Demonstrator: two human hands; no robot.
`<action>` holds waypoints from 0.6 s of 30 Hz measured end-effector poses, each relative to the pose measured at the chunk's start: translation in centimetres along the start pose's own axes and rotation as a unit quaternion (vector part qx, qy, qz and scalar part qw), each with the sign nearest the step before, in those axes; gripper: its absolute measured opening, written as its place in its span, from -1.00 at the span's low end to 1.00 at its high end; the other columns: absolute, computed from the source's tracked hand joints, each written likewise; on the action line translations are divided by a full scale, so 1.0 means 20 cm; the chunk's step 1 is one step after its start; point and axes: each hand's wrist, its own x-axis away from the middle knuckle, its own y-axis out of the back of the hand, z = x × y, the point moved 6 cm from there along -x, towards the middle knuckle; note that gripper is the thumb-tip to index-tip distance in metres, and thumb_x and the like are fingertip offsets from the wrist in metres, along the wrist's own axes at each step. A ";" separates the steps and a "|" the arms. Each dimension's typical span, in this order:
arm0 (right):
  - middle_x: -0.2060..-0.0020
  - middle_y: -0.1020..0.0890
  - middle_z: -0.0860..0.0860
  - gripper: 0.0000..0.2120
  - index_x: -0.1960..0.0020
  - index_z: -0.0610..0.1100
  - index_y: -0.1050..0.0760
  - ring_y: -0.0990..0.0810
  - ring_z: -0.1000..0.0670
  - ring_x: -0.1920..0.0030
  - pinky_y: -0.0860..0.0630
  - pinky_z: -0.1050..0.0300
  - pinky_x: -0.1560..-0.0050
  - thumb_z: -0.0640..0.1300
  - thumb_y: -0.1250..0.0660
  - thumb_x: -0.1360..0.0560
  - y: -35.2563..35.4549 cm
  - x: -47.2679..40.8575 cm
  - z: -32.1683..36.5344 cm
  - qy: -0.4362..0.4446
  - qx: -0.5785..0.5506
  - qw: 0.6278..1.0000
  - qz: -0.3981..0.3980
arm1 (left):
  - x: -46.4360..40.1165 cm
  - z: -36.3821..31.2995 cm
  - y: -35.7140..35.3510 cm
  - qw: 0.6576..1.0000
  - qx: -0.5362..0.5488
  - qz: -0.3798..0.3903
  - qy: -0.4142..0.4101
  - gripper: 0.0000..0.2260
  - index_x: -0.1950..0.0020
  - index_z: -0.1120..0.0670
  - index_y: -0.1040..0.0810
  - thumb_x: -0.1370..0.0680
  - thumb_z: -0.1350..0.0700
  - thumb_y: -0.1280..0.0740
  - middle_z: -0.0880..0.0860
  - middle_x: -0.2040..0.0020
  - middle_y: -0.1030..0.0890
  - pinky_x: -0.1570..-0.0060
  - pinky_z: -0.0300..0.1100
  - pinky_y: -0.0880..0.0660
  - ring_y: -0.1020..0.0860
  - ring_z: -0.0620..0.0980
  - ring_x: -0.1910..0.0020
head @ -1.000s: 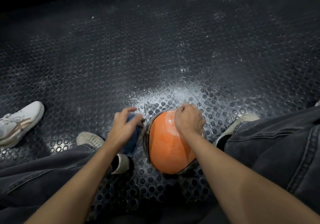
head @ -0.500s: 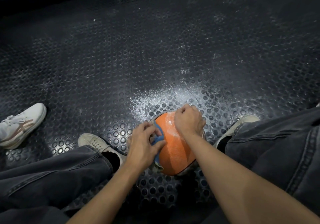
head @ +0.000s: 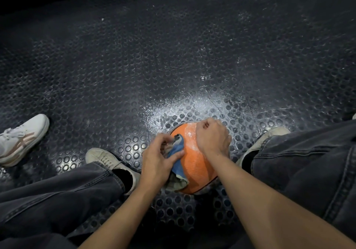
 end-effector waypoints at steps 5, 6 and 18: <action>0.06 -0.44 0.07 -0.82 0.07 0.00 -0.42 -0.40 -0.01 -0.07 -0.28 -0.08 -0.24 0.03 -0.12 -0.62 -0.03 0.01 0.00 -0.009 0.013 1.000 -0.010 | -0.03 0.00 0.01 0.996 -0.076 -0.042 -0.035 -0.79 -0.02 0.01 -0.66 -0.46 -0.06 -0.45 -0.12 -0.02 -0.63 -0.07 -0.26 -0.44 -0.55 -0.13 -0.02; 0.04 -0.45 0.07 -0.82 0.05 0.00 -0.44 -0.41 -0.02 -0.09 -0.28 -0.08 -0.24 0.03 -0.12 -0.62 -0.03 0.01 0.00 -0.012 0.012 1.000 -0.015 | -0.01 -0.02 -0.01 0.994 -0.086 -0.035 -0.056 -0.82 -0.03 0.03 -0.65 -0.50 -0.03 -0.41 -0.12 -0.02 -0.61 -0.08 -0.27 -0.43 -0.53 -0.16 -0.03; 0.05 -0.49 0.06 -0.79 0.07 -0.01 -0.44 -0.45 -0.02 -0.06 -0.29 -0.05 -0.20 0.06 -0.12 -0.62 -0.03 -0.03 -0.02 -0.008 0.003 1.000 -0.001 | 0.00 -0.13 -0.07 0.962 -0.162 0.114 -0.186 -0.79 -0.18 0.07 -0.61 -0.56 0.11 -0.35 -0.03 -0.05 -0.60 -0.05 -0.23 -0.50 -0.55 -0.12 0.02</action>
